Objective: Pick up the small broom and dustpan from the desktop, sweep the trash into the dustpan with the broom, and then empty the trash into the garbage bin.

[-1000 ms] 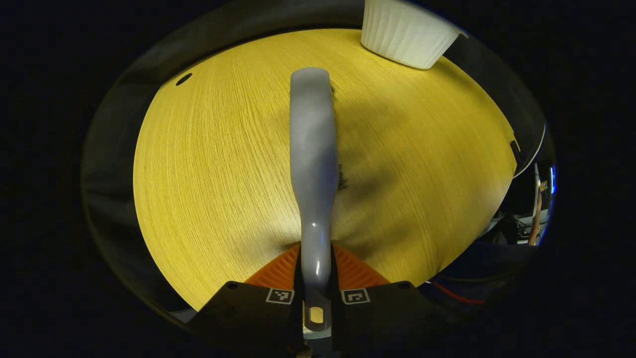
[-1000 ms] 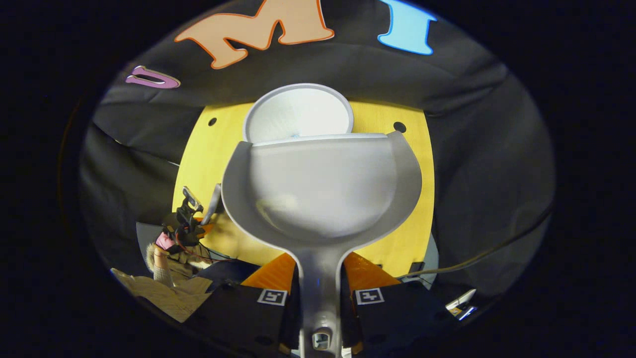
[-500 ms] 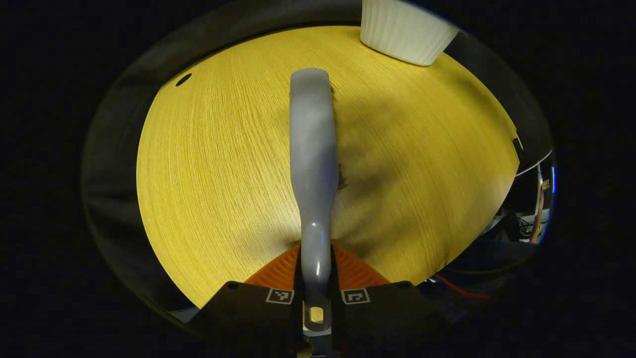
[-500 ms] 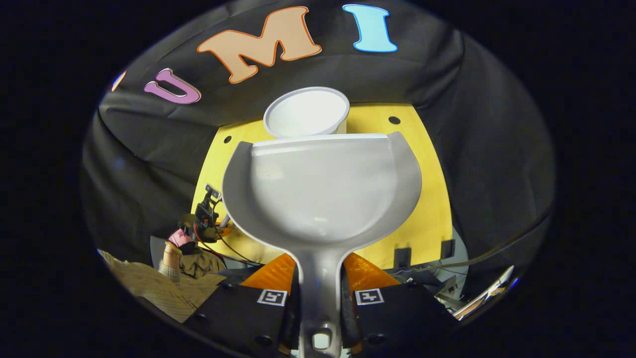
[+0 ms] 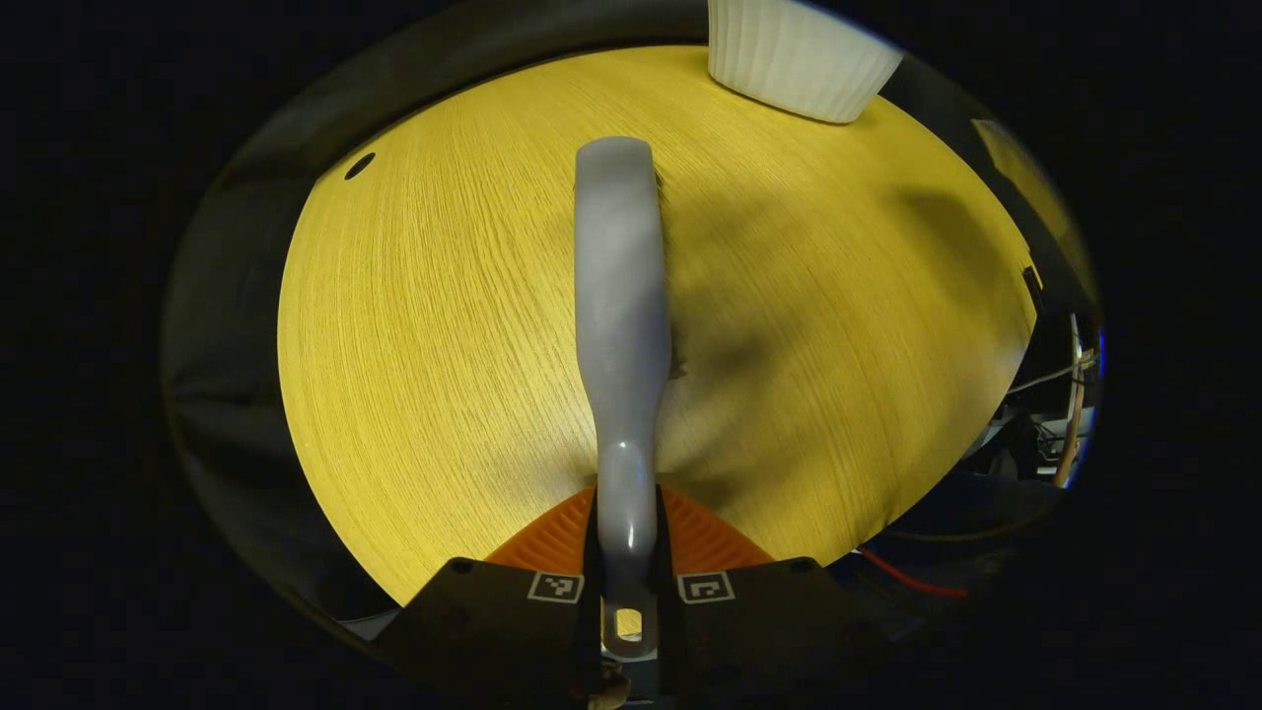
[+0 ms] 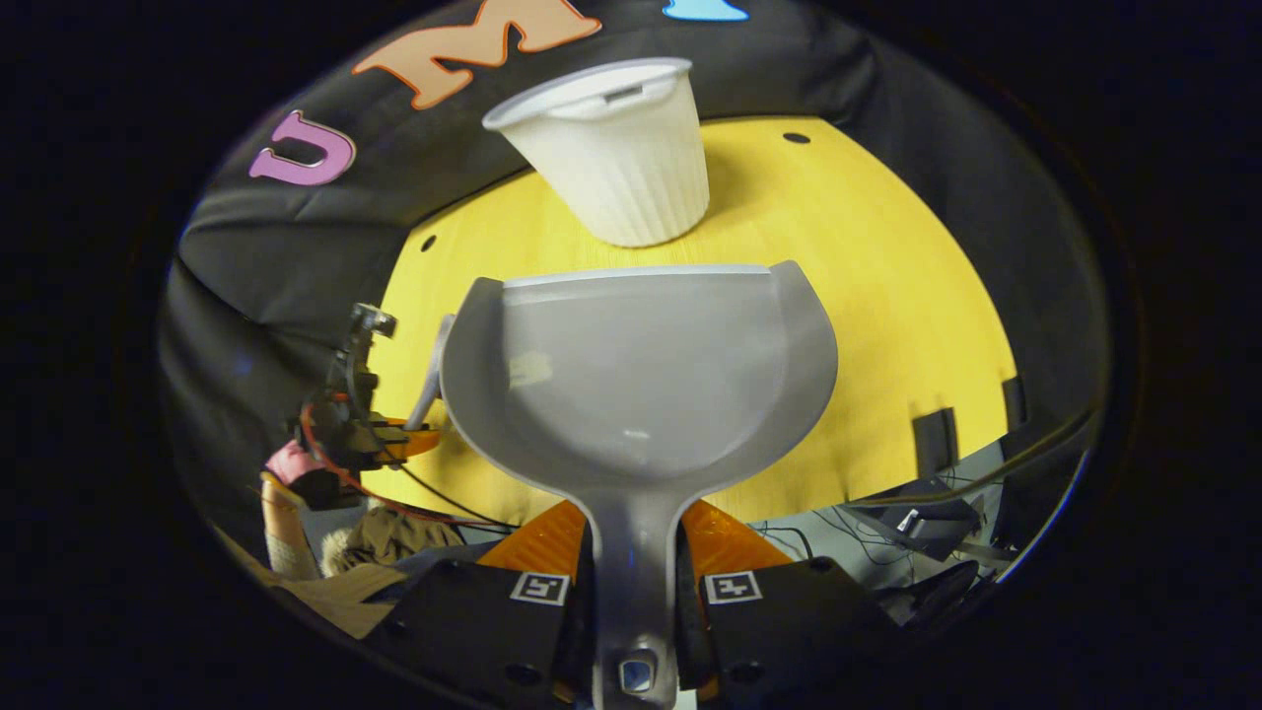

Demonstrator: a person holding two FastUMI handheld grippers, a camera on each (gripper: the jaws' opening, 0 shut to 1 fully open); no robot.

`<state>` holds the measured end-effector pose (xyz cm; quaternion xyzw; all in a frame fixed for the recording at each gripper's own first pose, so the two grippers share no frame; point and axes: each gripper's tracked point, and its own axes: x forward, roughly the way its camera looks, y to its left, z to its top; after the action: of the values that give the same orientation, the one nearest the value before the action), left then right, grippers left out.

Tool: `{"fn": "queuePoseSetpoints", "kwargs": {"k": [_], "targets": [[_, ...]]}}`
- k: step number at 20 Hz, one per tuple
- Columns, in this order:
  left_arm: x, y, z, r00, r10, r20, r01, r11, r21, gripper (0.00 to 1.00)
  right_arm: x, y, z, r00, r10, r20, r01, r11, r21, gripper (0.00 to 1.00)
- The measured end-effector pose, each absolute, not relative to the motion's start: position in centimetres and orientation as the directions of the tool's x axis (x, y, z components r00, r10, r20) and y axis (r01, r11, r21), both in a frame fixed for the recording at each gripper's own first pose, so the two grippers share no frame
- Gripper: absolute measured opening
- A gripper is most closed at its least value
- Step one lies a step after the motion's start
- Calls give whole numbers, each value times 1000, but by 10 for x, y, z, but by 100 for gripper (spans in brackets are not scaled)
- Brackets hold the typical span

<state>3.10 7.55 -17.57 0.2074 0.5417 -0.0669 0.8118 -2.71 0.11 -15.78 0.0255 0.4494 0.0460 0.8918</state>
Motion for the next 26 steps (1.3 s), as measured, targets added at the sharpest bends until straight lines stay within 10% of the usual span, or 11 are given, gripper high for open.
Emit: {"fn": "queuePoseSetpoints", "kwargs": {"k": [26], "targets": [[37, 73, -175, 375, 128, -918, 296, 922, 250, 23, 59, 57, -268, 661, 62, -748, -178, 981, -76, 40]]}}
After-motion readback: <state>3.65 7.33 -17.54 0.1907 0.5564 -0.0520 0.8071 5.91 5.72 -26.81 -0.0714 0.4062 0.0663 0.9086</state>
